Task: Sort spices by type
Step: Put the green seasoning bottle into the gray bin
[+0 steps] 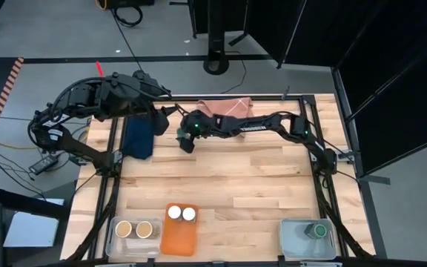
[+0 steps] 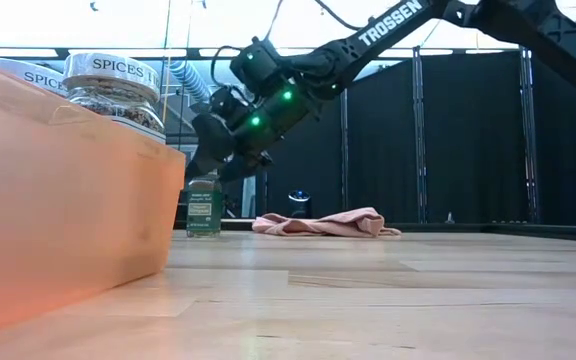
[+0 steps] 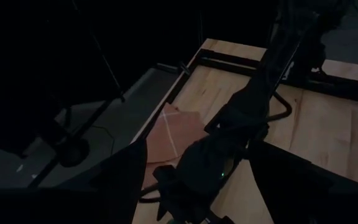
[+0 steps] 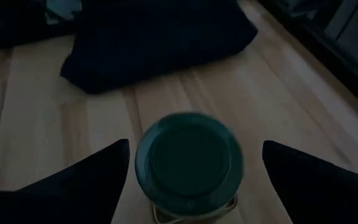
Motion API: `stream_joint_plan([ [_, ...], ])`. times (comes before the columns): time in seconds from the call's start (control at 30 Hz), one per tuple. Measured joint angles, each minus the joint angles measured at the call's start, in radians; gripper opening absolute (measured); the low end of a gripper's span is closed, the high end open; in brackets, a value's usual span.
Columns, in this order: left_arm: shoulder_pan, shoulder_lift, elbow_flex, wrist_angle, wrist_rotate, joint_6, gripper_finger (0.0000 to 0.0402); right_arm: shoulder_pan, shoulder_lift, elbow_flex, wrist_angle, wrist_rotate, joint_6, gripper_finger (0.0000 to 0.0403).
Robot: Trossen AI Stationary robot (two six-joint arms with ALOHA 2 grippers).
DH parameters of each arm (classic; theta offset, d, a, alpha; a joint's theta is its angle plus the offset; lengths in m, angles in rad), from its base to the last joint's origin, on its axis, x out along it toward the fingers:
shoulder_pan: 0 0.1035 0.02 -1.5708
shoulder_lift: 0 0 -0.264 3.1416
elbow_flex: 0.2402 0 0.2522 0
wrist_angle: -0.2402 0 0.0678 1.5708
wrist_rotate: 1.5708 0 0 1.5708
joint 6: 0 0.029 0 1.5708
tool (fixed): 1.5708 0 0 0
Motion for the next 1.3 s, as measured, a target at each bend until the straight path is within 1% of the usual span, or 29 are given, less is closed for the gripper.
stream_joint_plan([
  [0.27,0.000,0.000,0.000,-0.003,-0.003,-0.003,0.0284,0.000,0.010,0.000,0.017,0.014,-0.029,0.0372],
  [0.37,0.000,0.000,0.000,-0.010,-0.006,-0.003,0.0284,-0.001,0.010,0.000,-0.003,0.015,-0.029,0.0358],
  [0.47,0.000,0.000,0.000,-0.016,-0.006,-0.003,0.0284,-0.001,0.013,0.000,-0.022,0.008,-0.029,0.0317],
  [0.53,0.000,0.000,0.000,-0.019,-0.007,-0.003,0.0284,0.000,0.013,0.000,-0.026,0.004,-0.029,0.0278],
  [0.63,0.000,0.000,0.000,-0.020,-0.010,-0.004,0.0284,0.001,0.013,0.000,-0.030,0.001,-0.032,0.0208],
  [0.67,0.000,0.000,0.000,-0.022,-0.010,-0.004,0.0284,0.001,0.013,0.000,-0.030,0.001,-0.035,0.0197],
  [0.8,0.000,0.000,0.000,-0.029,-0.010,-0.004,0.0284,0.001,0.013,0.000,-0.032,0.001,-0.033,0.0197],
  [1.1,0.000,0.000,0.000,-0.060,-0.011,-0.011,0.0284,0.013,-0.001,0.008,-0.070,0.000,0.035,0.0197],
  [1.3,0.000,0.000,0.000,-0.056,-0.019,-0.011,0.0284,0.021,-0.025,0.096,-0.157,-0.003,0.031,0.0197],
])
